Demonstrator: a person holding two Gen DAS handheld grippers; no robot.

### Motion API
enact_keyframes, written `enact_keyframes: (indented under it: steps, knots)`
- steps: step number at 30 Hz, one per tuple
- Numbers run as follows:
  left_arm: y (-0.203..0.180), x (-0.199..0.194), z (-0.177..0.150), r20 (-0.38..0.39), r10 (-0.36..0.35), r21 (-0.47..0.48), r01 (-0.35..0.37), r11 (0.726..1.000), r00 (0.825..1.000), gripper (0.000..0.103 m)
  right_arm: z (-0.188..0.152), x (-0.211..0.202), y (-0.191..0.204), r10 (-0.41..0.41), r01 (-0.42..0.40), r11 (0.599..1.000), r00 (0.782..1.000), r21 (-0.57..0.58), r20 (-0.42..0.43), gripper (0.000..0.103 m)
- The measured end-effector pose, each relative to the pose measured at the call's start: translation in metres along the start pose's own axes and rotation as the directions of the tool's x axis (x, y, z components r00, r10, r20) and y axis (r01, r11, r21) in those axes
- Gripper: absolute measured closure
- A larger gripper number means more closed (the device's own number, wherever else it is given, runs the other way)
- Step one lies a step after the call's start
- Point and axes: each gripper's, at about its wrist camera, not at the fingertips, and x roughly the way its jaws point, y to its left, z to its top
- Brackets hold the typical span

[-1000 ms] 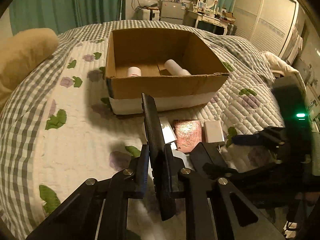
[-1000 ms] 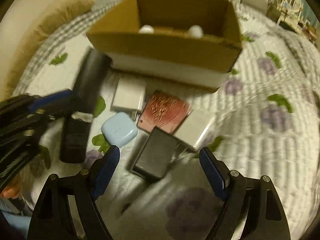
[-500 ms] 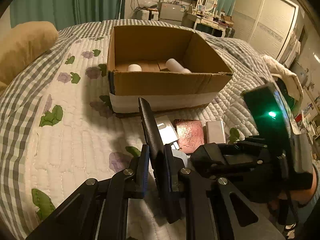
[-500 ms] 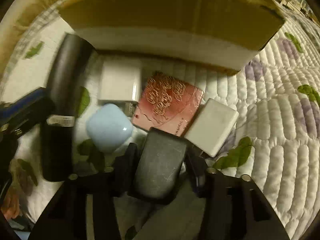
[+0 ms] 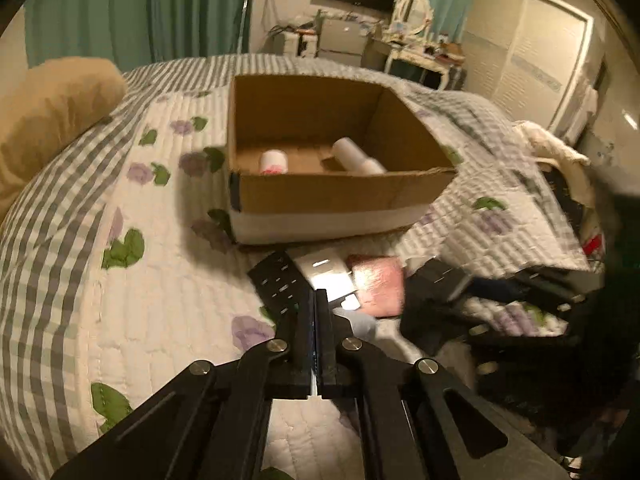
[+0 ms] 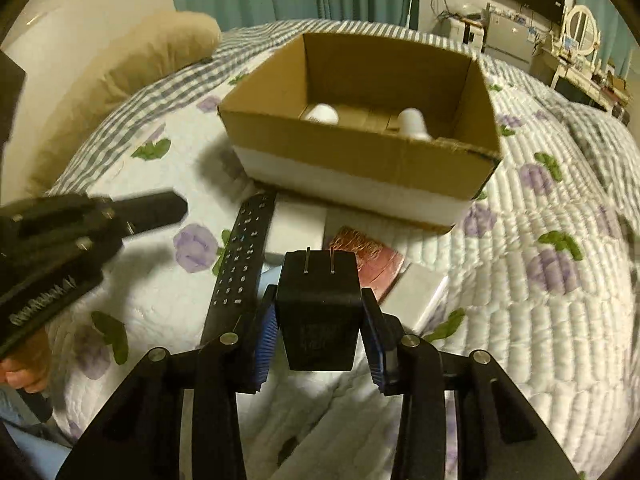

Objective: Organize rigid objects
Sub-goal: 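Grasp the black remote with left tool while right tool grasps the white charger, then lower the remote and charger into the box and open both tools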

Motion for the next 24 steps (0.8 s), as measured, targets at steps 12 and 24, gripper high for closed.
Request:
enact_keyframes:
  steps: [12, 24]
  knots:
    - [0.001, 0.074, -0.005, -0.195, 0.008, -0.102, -0.029, 0.994, 0.981, 0.049, -0.002, -0.001, -0.015, 0.013, -0.013, 0.999, 1.000, 0.053, 0.014, 0.065]
    - [0.003, 0.052, -0.006, -0.166, -0.083, -0.144, 0.059, 0.988, 0.983, 0.082, -0.004, -0.007, -0.021, 0.033, -0.036, 0.996, 0.999, 0.076, 0.038, 0.065]
